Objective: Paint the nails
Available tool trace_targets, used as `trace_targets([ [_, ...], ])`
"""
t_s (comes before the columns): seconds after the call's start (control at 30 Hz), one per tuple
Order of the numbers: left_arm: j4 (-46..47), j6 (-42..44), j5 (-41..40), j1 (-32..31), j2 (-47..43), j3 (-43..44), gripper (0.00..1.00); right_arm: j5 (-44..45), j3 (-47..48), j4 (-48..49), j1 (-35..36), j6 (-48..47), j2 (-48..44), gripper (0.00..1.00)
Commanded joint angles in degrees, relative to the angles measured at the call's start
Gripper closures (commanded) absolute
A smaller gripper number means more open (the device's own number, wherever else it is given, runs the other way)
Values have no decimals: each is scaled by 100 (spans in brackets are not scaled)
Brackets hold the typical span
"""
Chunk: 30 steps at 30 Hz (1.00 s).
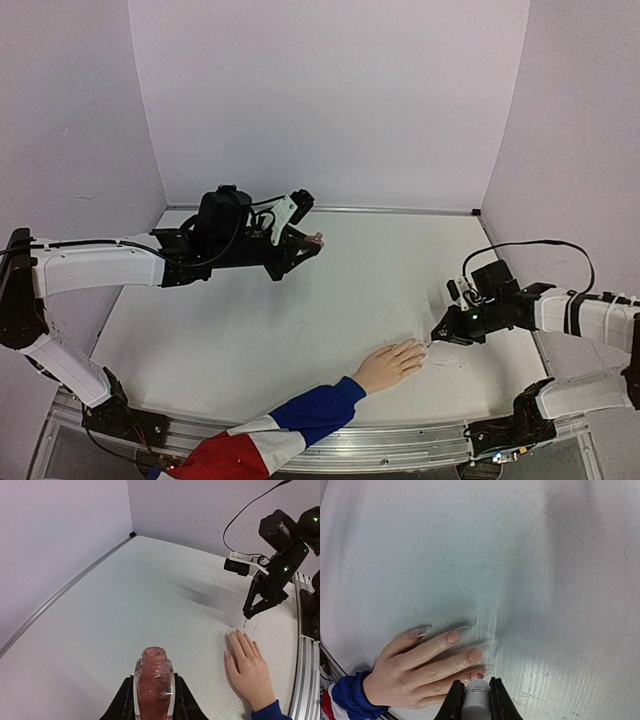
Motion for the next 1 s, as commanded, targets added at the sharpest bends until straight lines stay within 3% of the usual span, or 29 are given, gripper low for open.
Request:
trace_targets([
  [0.0,290,-34,85,-21,-171,173,100,-291,-31,-82,-17,-25,15,100],
  [0.97,289,-6,111,-17,-135,209,100,-417,46,34,-2,-69,502,100],
])
